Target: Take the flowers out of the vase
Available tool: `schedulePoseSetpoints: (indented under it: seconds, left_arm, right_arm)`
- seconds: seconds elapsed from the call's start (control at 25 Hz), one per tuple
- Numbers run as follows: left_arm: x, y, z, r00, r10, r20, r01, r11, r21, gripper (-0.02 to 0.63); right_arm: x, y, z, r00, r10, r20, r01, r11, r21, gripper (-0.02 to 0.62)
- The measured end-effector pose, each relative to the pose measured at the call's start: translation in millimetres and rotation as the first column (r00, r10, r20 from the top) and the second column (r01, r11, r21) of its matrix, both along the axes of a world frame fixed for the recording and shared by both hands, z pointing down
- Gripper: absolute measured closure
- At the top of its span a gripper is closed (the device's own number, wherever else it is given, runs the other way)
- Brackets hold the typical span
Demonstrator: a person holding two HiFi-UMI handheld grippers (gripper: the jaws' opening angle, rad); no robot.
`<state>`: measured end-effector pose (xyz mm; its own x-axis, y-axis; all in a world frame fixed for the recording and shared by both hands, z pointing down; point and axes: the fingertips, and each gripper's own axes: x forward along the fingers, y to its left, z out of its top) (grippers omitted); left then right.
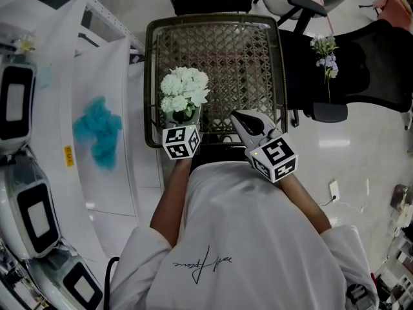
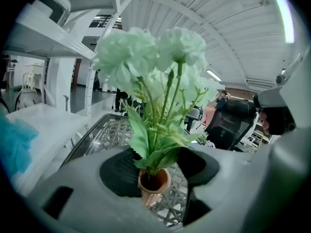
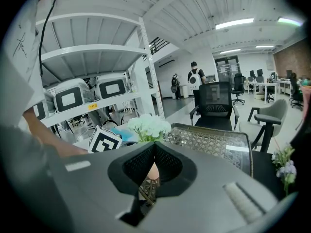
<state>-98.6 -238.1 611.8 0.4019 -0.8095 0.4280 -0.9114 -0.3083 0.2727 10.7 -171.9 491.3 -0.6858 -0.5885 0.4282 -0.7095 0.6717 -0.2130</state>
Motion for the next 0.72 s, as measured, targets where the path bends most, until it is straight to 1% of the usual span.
schedulePoseSetpoints:
  seconds: [0.32, 0.72]
  left_arm:
    - [-6.0, 0.1, -2.2, 1.000, -0.002, 0.023, 0.002, 1.000, 0.011, 0.436]
    - [-12.1, -0.7, -12.9, 1.000, -0.023, 0.007, 0.023, 0.999, 0.028, 0.456]
  right_arm:
    - [-2.2, 1.5, 1.2, 1.000, 0.003, 0.001, -0.003, 1.000, 0.000, 0.588]
    - [-6.5, 2.4, 0.1, 1.000, -0.015, 0.004, 0.014, 1.000, 0.006, 0.588]
